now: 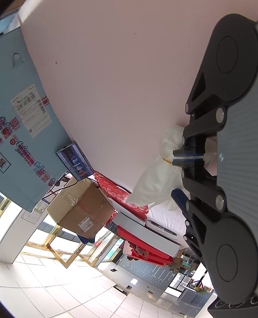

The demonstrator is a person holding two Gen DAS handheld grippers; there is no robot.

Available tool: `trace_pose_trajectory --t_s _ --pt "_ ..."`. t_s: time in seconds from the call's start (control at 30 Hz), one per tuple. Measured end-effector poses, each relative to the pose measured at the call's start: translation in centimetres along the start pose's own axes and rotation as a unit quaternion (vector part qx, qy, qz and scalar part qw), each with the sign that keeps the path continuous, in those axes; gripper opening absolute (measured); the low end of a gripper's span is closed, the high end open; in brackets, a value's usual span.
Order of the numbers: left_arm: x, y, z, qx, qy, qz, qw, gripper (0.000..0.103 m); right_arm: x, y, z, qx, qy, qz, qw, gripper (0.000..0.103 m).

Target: Fold shopping bag

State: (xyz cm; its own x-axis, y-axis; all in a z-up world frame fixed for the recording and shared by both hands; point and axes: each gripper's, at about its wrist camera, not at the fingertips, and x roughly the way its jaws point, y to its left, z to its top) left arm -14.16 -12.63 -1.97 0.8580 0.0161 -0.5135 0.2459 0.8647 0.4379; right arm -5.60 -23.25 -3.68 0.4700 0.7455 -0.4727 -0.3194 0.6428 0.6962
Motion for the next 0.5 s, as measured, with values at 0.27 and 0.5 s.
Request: trace_pose_trajectory --t_s 0.27,0.5 --pt "1.3 0.1 0.9 0.023 0.065 0.023 0.9973 0.021 0.3 0.0 -0.6 -0.038 0.007 0.002 0.999 0.0" --pt "2.7 -0.2 1.1 0.066 0.107 0.103 0.9868 0.024 0.0 0.9 -1.6 -0.085 -0.008 -0.004 0.996 0.0"
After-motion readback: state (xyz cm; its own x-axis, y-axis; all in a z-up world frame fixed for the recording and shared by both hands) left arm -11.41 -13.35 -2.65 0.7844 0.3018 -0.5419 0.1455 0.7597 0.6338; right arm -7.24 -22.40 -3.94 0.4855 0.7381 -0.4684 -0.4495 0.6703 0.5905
